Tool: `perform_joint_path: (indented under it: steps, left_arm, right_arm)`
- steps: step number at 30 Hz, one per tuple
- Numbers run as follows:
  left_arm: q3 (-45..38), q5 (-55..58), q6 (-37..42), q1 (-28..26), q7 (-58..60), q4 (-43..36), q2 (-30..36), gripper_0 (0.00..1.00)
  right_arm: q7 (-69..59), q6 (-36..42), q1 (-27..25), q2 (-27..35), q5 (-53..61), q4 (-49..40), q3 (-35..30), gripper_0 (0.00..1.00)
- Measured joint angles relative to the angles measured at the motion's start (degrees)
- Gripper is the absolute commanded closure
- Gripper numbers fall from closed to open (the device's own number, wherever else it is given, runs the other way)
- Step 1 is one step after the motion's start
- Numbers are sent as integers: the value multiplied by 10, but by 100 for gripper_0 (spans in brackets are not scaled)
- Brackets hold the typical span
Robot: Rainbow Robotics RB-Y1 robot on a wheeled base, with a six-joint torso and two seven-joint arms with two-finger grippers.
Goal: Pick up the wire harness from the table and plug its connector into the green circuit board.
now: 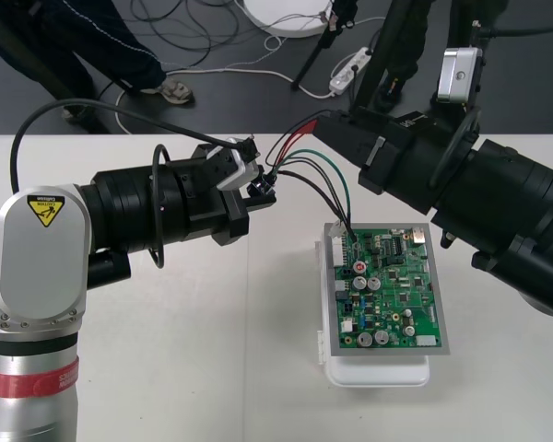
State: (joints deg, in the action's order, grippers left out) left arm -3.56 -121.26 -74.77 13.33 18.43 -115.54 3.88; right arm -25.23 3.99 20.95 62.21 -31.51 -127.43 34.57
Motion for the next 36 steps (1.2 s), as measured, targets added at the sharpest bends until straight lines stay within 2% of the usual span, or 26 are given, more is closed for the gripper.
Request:
perform_joint_path:
  steps: [3, 34, 35, 36]
  left_arm:
    - [0, 1, 0, 0, 1, 0, 0, 100]
    - [0, 21, 0, -6, 31, 0, 0, 100]
    - [0, 21, 0, -6, 31, 0, 0, 99]
    - [0, 21, 0, -6, 31, 0, 0, 86]
  right_arm:
    - [0, 0, 0, 0, 0, 0, 1, 100]
    - [0, 0, 1, 0, -25, 0, 4, 100]
    - [0, 0, 1, 0, -26, 0, 4, 100]
    - [0, 0, 1, 0, -27, 0, 4, 100]
